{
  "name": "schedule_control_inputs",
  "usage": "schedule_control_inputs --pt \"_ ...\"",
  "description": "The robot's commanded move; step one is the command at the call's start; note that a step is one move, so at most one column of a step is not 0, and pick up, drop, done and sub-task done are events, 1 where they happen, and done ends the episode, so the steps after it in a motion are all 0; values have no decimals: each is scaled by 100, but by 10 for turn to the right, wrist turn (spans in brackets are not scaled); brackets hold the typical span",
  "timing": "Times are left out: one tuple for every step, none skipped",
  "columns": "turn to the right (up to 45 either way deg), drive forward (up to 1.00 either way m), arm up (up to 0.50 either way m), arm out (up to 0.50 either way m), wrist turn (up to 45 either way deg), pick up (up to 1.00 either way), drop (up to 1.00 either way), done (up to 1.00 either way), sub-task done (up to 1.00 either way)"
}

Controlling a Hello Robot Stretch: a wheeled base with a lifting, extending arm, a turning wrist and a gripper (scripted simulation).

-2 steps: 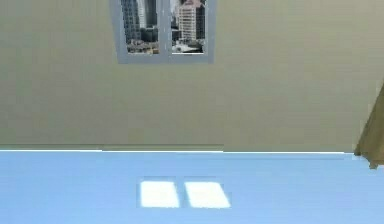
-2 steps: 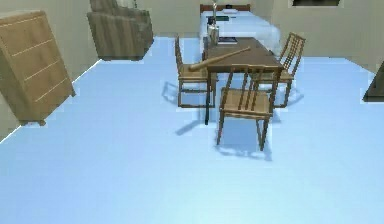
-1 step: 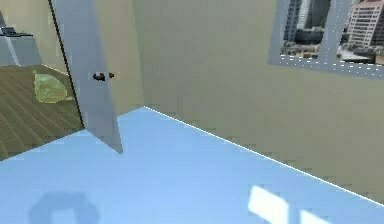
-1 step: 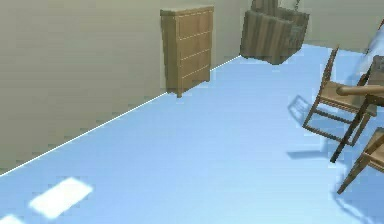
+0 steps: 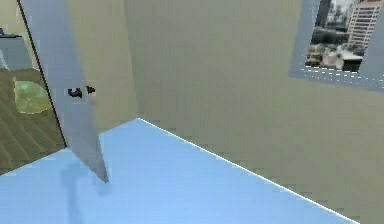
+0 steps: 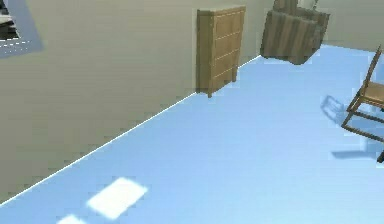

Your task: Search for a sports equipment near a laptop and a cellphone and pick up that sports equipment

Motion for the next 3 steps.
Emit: schedule_control_inputs --pt "-360 0 0 0 0 0 0 0 0" --pt "0 90 0 0 0 0 0 0 0" --pt "-300 0 0 0 0 0 0 0 0"
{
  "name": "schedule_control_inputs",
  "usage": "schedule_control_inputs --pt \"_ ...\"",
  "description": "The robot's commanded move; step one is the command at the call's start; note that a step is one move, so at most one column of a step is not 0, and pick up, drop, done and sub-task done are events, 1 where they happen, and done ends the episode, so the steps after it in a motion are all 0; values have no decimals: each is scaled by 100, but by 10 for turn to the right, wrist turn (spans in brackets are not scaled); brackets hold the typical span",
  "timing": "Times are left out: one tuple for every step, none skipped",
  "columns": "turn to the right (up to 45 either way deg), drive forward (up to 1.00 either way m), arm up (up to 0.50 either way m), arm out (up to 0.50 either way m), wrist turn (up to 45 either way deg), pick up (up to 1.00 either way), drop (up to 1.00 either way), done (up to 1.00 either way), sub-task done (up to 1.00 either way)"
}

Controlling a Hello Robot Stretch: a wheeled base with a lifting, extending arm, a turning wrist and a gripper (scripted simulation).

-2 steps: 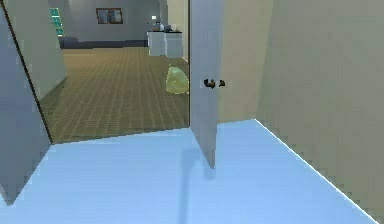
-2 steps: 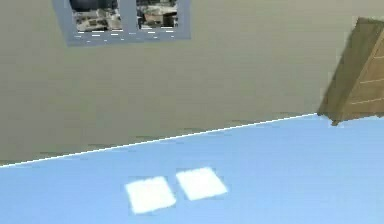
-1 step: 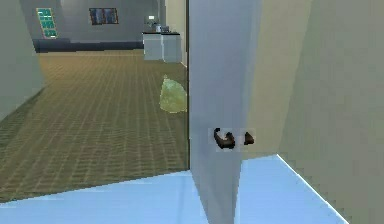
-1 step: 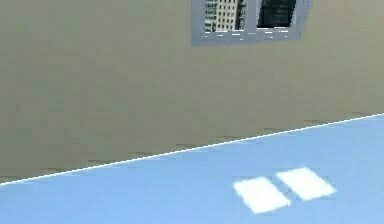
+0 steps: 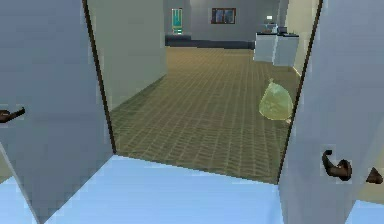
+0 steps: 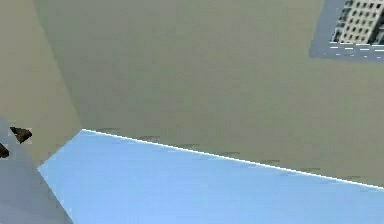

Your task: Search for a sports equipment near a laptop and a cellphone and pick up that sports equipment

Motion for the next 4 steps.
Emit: schedule_control_inputs --pt "0 100 0 0 0 0 0 0 0" --pt "0 100 0 0 0 0 0 0 0" --pt "0 100 0 0 0 0 0 0 0" --pt "0 100 0 0 0 0 0 0 0"
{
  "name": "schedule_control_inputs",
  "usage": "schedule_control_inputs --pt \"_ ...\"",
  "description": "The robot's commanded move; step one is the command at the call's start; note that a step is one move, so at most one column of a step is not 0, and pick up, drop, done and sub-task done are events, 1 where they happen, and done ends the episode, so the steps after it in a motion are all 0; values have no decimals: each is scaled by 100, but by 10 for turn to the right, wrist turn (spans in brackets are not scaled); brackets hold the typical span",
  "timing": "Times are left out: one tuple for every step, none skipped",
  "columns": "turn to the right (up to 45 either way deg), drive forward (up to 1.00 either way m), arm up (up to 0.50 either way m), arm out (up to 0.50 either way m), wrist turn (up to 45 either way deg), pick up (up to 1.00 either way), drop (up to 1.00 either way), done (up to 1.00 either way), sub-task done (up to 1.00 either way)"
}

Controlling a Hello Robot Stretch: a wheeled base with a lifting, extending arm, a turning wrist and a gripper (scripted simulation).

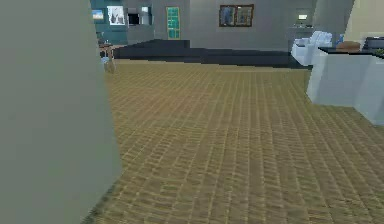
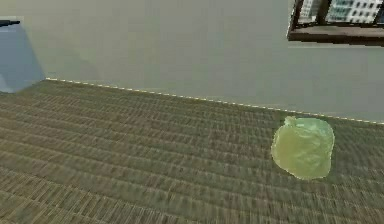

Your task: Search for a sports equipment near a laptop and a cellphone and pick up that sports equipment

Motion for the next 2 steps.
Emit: schedule_control_inputs --pt "0 100 0 0 0 0 0 0 0" --pt "-30 0 0 0 0 0 0 0 0"
